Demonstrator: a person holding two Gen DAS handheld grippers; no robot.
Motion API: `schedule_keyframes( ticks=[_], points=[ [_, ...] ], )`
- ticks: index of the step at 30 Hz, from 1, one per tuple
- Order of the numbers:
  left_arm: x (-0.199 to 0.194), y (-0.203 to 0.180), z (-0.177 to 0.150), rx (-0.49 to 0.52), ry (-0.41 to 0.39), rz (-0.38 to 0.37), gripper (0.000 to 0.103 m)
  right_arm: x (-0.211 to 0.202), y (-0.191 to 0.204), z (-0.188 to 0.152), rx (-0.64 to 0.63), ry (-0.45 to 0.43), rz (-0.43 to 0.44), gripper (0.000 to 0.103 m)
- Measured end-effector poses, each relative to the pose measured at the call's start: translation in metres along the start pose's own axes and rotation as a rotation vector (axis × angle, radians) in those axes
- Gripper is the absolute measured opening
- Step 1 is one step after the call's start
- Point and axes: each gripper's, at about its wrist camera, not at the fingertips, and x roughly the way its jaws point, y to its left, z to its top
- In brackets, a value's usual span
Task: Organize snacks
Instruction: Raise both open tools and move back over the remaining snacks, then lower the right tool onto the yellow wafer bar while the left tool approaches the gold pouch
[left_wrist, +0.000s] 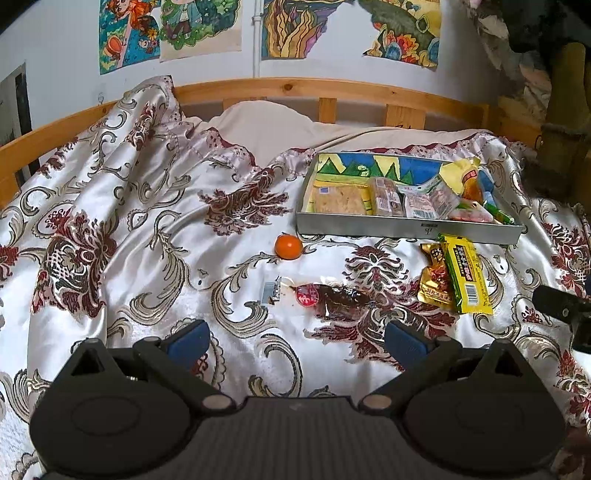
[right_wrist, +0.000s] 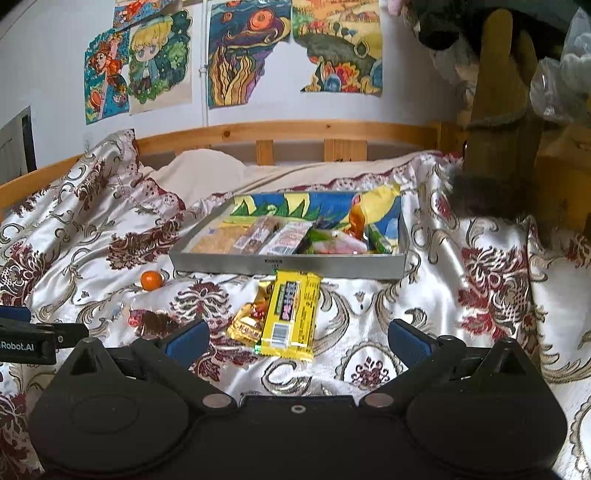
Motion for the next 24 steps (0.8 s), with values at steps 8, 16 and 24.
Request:
schedule_keyframes(
  ticks=[8, 16, 24],
  points=[
    [0.008, 0.001, -0.002, -0.002, 0.025, 0.017, 0.103, 0.008, -0.001, -0.005, 0.012, 0.027, 0.010, 0.102],
    [0.019, 0.003, -0.004, -0.012, 0.049, 0.036, 0.103, 0.018, -0.007, -0.007, 0.025, 0.045, -0.003, 0.102],
    [0.024, 0.008, -0.003, -0.036, 0.047, 0.039, 0.103, 0.027, -0.010, -0.012, 0.030, 0.062, -0.010, 0.102]
  ],
)
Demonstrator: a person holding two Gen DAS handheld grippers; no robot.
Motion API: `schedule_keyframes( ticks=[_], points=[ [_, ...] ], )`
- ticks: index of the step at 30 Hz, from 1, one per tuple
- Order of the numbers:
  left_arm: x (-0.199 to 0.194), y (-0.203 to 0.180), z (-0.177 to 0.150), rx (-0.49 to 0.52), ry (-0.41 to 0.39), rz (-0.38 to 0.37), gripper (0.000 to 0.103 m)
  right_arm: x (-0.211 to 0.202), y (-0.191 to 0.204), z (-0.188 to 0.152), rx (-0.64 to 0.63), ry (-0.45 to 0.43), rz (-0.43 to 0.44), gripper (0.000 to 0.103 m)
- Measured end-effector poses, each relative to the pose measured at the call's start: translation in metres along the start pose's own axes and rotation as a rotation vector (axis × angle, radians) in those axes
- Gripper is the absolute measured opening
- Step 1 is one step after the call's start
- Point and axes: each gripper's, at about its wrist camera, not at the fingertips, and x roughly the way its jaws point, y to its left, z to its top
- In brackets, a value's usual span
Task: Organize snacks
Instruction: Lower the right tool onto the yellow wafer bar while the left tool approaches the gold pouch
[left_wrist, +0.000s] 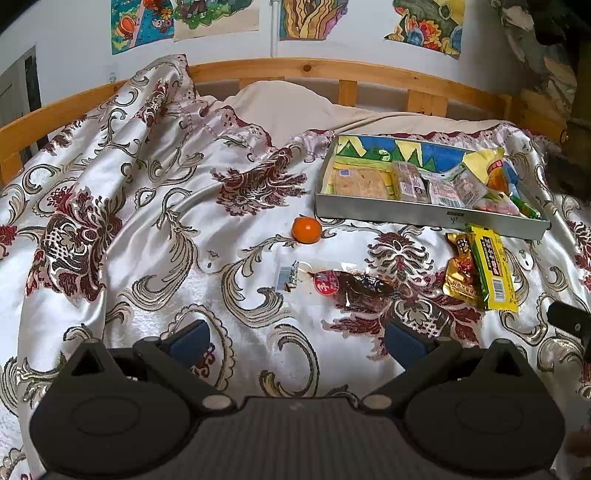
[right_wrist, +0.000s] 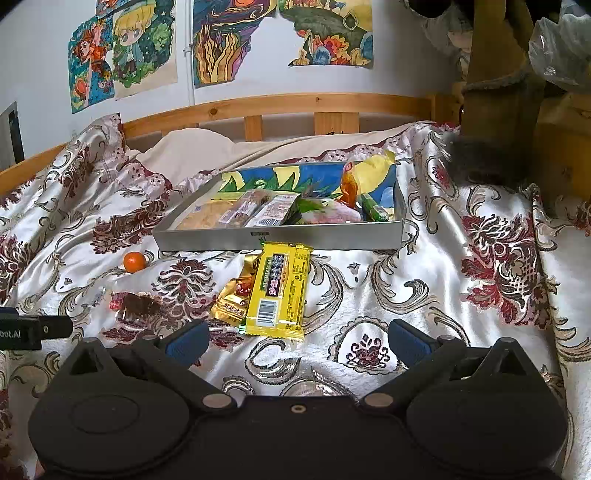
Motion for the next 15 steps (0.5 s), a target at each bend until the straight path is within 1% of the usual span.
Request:
schedule_keyframes(
  ticks=[3, 8, 15],
  points=[
    [0.003, 0.001, 0.000, 0.002, -0.014, 0.000, 0.103, 0.003, 0.000, -0.001, -0.006, 0.000, 0.003, 0.102],
    [0.011, 0.001, 0.007, 0.006, -0.045, 0.028, 0.103, 0.006, -0.002, -0.001, 0.013, -0.004, 0.003, 0.102],
    [0.024, 0.000, 0.021, -0.022, -0.086, 0.016, 0.103, 0.015, -0.004, -0.004, 0.024, -0.006, -0.001, 0.102]
  ],
)
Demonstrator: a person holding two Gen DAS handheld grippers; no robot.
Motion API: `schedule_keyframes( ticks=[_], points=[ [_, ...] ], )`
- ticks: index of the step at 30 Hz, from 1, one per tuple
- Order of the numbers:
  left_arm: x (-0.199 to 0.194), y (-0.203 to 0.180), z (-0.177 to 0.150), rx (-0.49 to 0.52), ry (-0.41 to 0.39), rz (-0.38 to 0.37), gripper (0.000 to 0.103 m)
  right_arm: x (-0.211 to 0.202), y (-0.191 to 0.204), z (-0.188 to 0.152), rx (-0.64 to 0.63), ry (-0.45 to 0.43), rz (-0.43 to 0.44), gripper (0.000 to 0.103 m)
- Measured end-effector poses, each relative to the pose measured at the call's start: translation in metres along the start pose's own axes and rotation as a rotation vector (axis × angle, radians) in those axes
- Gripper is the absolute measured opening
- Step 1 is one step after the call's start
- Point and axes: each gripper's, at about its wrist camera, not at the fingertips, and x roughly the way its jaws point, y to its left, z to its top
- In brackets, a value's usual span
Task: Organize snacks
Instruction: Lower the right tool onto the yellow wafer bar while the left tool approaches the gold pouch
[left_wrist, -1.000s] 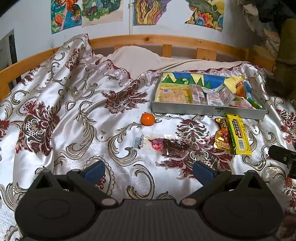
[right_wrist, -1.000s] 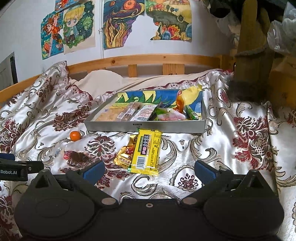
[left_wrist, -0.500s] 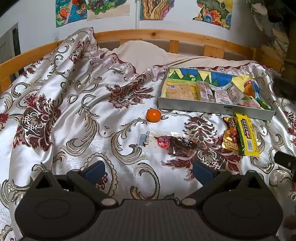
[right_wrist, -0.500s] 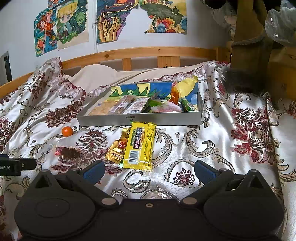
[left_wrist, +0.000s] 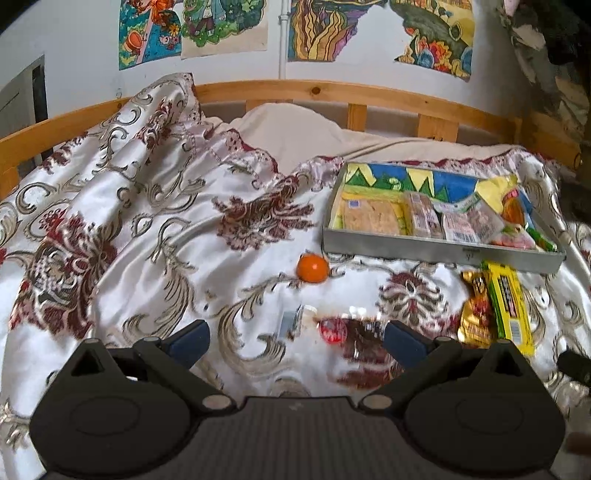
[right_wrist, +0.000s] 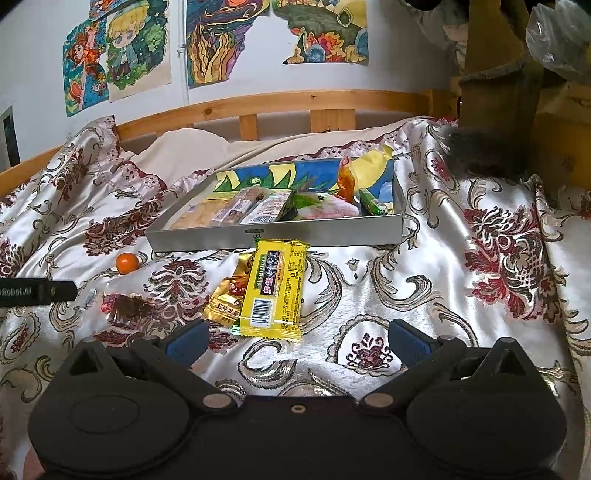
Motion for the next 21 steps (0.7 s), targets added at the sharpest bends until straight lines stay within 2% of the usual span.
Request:
schedule_keyframes(
  ticks=[5, 13, 17, 21],
  points=[
    [0.016, -0.005, 0.008, 0.005, -0.026, 0.007, 0.103, 0.016, 0.002, 0.005, -0.011, -0.002, -0.003, 0.102],
    [0.032, -0.004, 0.006, -0.008, -0.014, 0.006, 0.103, 0.053, 0.015, 0.016, -0.088, 0.007, -0.015, 0.102],
    [0.035, -0.003, 0.004, -0.015, -0.012, -0.015, 0.103, 0.075, 0.018, 0.015, -0.091, 0.038, 0.017, 0.102],
    [0.037, -0.007, 0.003, -0.001, -0.011, -0.028, 0.103, 0.092, 0.021, 0.013, -0.088, 0.066, 0.016, 0.084]
  ],
)
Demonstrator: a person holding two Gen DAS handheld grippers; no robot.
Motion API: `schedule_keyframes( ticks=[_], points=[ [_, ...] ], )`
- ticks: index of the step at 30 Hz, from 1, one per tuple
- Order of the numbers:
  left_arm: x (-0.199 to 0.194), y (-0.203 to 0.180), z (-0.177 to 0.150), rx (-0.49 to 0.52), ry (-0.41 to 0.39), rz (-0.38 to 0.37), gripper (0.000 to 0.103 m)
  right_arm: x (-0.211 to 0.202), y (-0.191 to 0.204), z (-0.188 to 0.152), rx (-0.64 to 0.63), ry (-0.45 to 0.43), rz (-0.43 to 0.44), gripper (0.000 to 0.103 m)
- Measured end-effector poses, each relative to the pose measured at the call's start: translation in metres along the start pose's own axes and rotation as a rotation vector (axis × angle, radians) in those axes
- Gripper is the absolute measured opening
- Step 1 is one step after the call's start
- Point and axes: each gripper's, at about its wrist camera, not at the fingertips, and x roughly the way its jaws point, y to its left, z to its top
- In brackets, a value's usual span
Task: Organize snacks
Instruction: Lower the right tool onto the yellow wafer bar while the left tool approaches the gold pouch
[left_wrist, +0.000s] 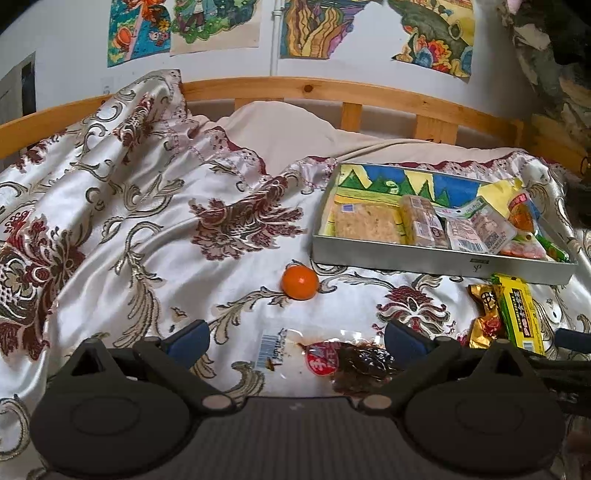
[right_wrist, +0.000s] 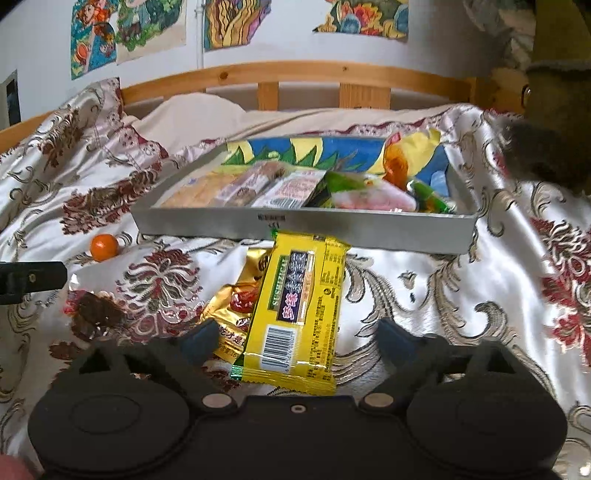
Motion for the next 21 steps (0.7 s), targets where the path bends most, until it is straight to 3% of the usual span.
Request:
schedule_keyframes(
  ticks=[2, 6, 13, 18, 21],
  points=[
    [0.000, -0.002, -0.001, 0.007, -0.001, -0.004, 0.103, 0.003, 0.000, -0.002, 0.005, 0.007, 0.000, 0.078],
    [0.000, -0.004, -0.002, 0.012, -0.003, -0.014, 0.103, -0.002, -0.005, -0.004, 0.031, -0.005, 0.019, 0.054],
    [-0.008, -0.010, -0.002, 0.033, -0.019, -0.069, 0.103, -0.020, -0.012, -0.007, 0.019, -0.001, -0.014, 0.051],
    [-0.007, -0.030, 0.000, 0.083, -0.001, -0.170, 0.103, -0.041, -0.029, -0.013, -0.033, 0.006, -0.141, 0.051],
    [-0.002, -0.049, 0.004, 0.140, 0.023, -0.238, 0.103, -0.047, -0.037, -0.022, -0.031, 0.017, -0.162, 0.051]
  ],
)
